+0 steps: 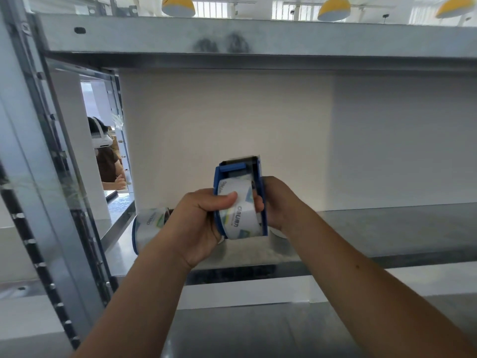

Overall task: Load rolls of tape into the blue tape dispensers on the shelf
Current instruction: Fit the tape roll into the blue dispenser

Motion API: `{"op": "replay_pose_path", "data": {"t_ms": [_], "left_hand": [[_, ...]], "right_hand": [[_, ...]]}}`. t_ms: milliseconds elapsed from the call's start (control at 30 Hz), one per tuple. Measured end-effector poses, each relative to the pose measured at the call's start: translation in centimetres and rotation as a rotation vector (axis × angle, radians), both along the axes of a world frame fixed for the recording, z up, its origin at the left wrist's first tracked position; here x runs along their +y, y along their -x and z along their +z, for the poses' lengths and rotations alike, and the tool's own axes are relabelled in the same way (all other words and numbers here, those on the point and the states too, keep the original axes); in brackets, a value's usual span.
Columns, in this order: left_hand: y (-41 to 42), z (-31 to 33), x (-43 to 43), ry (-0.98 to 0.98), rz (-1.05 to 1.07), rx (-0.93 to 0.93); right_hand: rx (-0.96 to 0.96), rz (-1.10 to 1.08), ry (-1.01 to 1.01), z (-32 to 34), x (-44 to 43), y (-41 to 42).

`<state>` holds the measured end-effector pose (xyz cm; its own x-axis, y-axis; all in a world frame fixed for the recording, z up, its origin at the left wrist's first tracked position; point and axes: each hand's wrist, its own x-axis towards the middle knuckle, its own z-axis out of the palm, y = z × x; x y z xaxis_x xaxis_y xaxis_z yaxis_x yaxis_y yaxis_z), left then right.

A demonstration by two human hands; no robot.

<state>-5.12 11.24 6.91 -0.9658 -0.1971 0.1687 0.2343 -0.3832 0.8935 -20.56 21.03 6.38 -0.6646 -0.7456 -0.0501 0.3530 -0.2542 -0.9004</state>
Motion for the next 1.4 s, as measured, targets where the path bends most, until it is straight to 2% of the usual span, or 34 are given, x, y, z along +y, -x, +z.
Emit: {"op": "replay_pose_path", "data": {"t_ms": [67, 167, 300, 433, 633, 767, 900, 1167, 1300, 1400], "left_hand": [[0.2, -0.2, 0.3, -0.011, 0.002, -0.003], [0.6, -0.2, 0.6, 0.010, 0.010, -0.001], [1.1, -0.6, 0.5, 0.010, 0.039, -0.004], [1.4, -1.0, 0.4, 0.012, 0.062, -0.026], [2.6, -1.9, 0.2, 0.138, 0.128, -0.092], [4.0, -2.2, 1.3, 0.320, 0.527, -0.163], [5.5, -2.8, 1.5, 0.487, 0.692, -0.237], [8.8, -2.9, -0.3, 0.641, 0.669, -0.392], [9.4, -2.9, -1.0, 0.688, 0.645, -0.387], [9.4, -4.2, -1.1, 0.722, 0.647, -0.380]], "right_hand": [[-0.091, -0.038, 0.018, -0.9, 0.0, -0.2], [-0.049, -0.102, -0.005, -2.0, 0.5, -0.6], [-0.130, -0.054, 0.134, -3.9, 1.3, -1.0], [-0.196, -0.113, 0.237, -5.5, 1.7, -1.5], [-0.124, -0.203, 0.233, -5.6, 1.5, -2.7], [-0.271, -0.280, 0.096, -5.4, 0.6, -2.1], [-0.319, -0.244, -0.005, -5.7, 0.3, -1.9], [-0.339, -0.249, -0.127, -6.0, 1.3, -1.5], [-0.133, -0.188, -0.422, -5.8, 2.2, -1.2], [0.054, -0.285, -0.620, -5.8, 2.9, -1.2]]}}
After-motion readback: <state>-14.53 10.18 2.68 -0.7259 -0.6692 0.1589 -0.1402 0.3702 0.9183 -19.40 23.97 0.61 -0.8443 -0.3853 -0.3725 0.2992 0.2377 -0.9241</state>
